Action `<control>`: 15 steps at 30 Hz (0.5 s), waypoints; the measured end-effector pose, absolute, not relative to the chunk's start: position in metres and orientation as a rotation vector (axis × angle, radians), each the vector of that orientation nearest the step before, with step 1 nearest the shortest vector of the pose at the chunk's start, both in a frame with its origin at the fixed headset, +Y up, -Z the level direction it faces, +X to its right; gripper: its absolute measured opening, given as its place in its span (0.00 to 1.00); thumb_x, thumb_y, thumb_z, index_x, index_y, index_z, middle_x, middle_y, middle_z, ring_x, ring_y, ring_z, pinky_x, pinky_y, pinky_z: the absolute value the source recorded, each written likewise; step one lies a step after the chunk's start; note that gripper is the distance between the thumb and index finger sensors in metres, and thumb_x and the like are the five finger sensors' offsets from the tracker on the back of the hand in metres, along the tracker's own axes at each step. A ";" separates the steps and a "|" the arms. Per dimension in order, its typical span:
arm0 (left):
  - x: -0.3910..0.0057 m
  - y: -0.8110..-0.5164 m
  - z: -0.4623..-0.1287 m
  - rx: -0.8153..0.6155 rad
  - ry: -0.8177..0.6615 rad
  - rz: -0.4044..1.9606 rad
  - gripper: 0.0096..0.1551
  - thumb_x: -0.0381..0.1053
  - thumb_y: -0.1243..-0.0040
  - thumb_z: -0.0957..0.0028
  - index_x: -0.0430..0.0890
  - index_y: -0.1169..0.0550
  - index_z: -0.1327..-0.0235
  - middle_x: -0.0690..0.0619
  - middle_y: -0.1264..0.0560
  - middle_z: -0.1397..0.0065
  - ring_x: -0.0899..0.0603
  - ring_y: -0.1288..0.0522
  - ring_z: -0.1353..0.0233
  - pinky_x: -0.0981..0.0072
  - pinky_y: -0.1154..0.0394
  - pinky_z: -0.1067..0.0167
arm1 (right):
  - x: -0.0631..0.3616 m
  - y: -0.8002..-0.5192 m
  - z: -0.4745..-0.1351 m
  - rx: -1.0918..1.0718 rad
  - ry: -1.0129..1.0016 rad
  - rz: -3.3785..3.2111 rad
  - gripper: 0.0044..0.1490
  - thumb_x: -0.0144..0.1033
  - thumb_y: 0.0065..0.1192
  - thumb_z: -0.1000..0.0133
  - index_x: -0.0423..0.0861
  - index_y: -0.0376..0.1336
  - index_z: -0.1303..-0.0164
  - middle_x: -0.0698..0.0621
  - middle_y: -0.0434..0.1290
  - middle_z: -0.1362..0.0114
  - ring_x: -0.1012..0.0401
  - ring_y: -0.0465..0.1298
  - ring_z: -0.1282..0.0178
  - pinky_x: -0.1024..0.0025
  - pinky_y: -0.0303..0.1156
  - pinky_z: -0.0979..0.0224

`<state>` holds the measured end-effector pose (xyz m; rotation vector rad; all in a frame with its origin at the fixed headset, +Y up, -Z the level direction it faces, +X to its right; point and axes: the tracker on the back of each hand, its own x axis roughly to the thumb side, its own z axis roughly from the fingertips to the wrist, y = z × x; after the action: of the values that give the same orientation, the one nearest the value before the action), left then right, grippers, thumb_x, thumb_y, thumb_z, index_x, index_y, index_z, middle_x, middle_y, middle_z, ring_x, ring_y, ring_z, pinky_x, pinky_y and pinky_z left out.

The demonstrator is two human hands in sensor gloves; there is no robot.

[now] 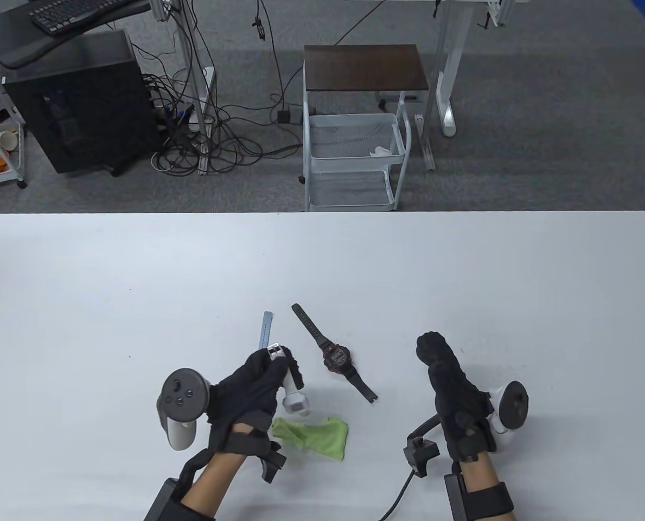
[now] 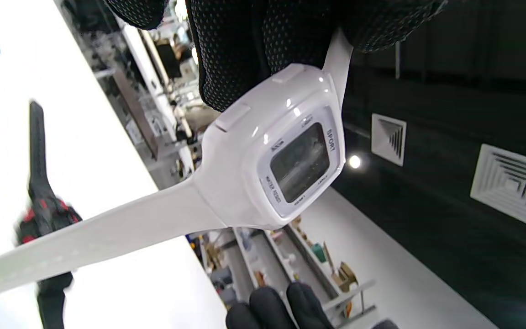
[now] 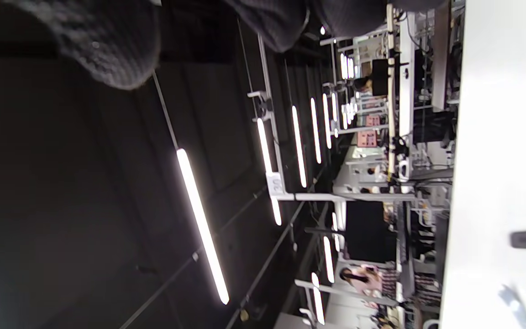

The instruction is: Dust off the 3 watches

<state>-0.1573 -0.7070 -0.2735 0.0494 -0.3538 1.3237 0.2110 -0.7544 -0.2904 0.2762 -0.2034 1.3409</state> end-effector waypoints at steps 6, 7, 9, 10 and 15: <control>-0.087 -0.719 -0.300 -0.233 -0.345 1.447 0.27 0.61 0.49 0.34 0.44 0.30 0.33 0.60 0.17 0.43 0.48 0.21 0.29 0.39 0.38 0.25 | 0.225 -0.743 -0.286 0.282 -0.281 1.299 0.57 0.70 0.57 0.47 0.39 0.49 0.22 0.28 0.51 0.20 0.27 0.51 0.26 0.19 0.36 0.39; -0.076 -0.721 -0.306 -0.266 -0.337 1.449 0.27 0.61 0.49 0.34 0.44 0.29 0.33 0.60 0.17 0.43 0.48 0.21 0.29 0.39 0.38 0.25 | 0.227 -0.741 -0.286 0.279 -0.302 1.274 0.57 0.70 0.57 0.47 0.40 0.49 0.22 0.29 0.51 0.20 0.27 0.51 0.26 0.19 0.36 0.39; -0.055 -0.724 -0.318 -0.328 -0.329 1.437 0.27 0.61 0.49 0.34 0.44 0.29 0.34 0.60 0.17 0.43 0.48 0.21 0.29 0.39 0.38 0.25 | 0.232 -0.739 -0.285 0.269 -0.332 1.236 0.57 0.70 0.57 0.47 0.40 0.50 0.22 0.29 0.52 0.20 0.27 0.51 0.26 0.19 0.36 0.39; -0.044 -0.727 -0.326 -0.362 -0.315 1.431 0.27 0.61 0.49 0.35 0.44 0.29 0.34 0.60 0.17 0.43 0.48 0.21 0.29 0.39 0.38 0.25 | 0.234 -0.739 -0.284 0.263 -0.344 1.232 0.57 0.69 0.57 0.47 0.39 0.50 0.22 0.29 0.52 0.20 0.27 0.51 0.26 0.19 0.36 0.38; -0.004 -0.740 -0.357 -0.534 -0.230 1.470 0.27 0.61 0.48 0.35 0.43 0.29 0.35 0.60 0.16 0.45 0.48 0.19 0.31 0.40 0.36 0.26 | 0.237 -0.740 -0.282 0.236 -0.400 1.236 0.57 0.70 0.55 0.46 0.40 0.48 0.21 0.30 0.51 0.19 0.28 0.51 0.25 0.20 0.38 0.37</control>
<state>-0.0045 -0.7402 -0.3565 -0.5342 -0.2302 1.4700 0.2368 -0.7401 -0.2817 0.2359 -0.4001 1.2357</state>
